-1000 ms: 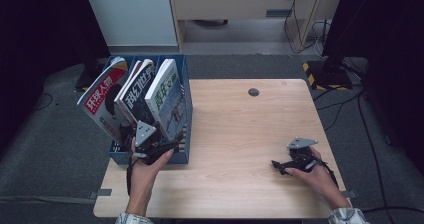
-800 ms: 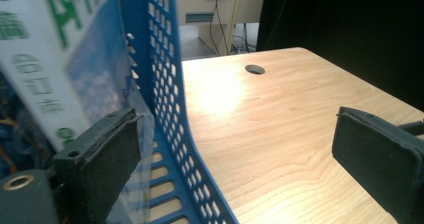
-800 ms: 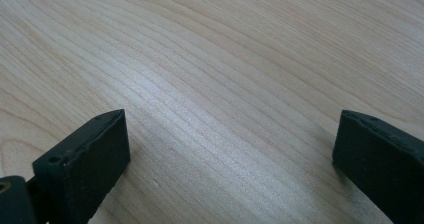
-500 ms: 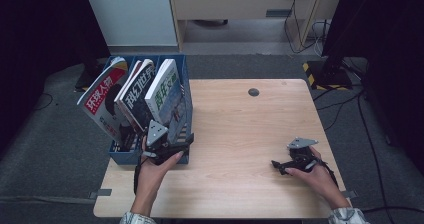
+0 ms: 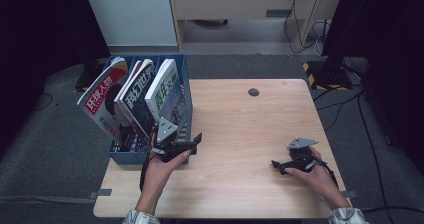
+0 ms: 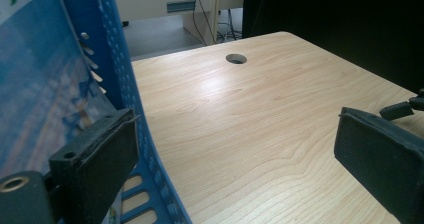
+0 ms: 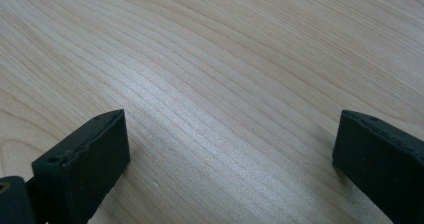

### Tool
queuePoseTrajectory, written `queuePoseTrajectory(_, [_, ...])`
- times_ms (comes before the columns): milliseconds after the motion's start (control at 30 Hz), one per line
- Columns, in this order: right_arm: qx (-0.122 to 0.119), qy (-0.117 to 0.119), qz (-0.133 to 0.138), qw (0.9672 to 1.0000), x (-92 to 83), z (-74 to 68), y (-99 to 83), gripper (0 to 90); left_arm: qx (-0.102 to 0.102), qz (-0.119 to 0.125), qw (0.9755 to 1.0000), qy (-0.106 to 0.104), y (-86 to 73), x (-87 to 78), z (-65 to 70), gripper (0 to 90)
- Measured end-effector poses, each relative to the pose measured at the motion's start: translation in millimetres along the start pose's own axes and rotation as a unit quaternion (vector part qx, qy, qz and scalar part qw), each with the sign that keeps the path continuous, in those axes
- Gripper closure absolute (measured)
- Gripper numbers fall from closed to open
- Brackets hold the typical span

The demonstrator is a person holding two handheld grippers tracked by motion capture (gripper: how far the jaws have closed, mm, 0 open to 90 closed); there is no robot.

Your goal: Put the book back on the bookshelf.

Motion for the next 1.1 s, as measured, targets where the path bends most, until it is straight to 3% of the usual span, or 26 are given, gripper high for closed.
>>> queuePoseTrajectory(367, [0.0,0.0,0.0,1.0,0.0,-0.1,0.0,1.9,0.005,-0.01,0.9999,-0.01,1.7,11.5,5.1,3.9])
queuePoseTrajectory(767, [0.0,-0.002,0.001,1.0,0.3,0.0,0.1,1.9,0.021,-0.02,0.999,-0.035,8.9,34.1,25.1,4.0])
queuePoseTrajectory(1100, [0.0,-0.001,0.0,1.0,0.1,-0.1,0.1,1.9,0.031,-0.039,0.9976,-0.047,4.1,54.9,39.3,4.1])
Point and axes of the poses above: each handheld gripper's, and its own axes: x roughly forward along the jaws, y roughly out of its top, z roughly to its right, the point moved 6 cm from there along x, roughly forward along the jaws
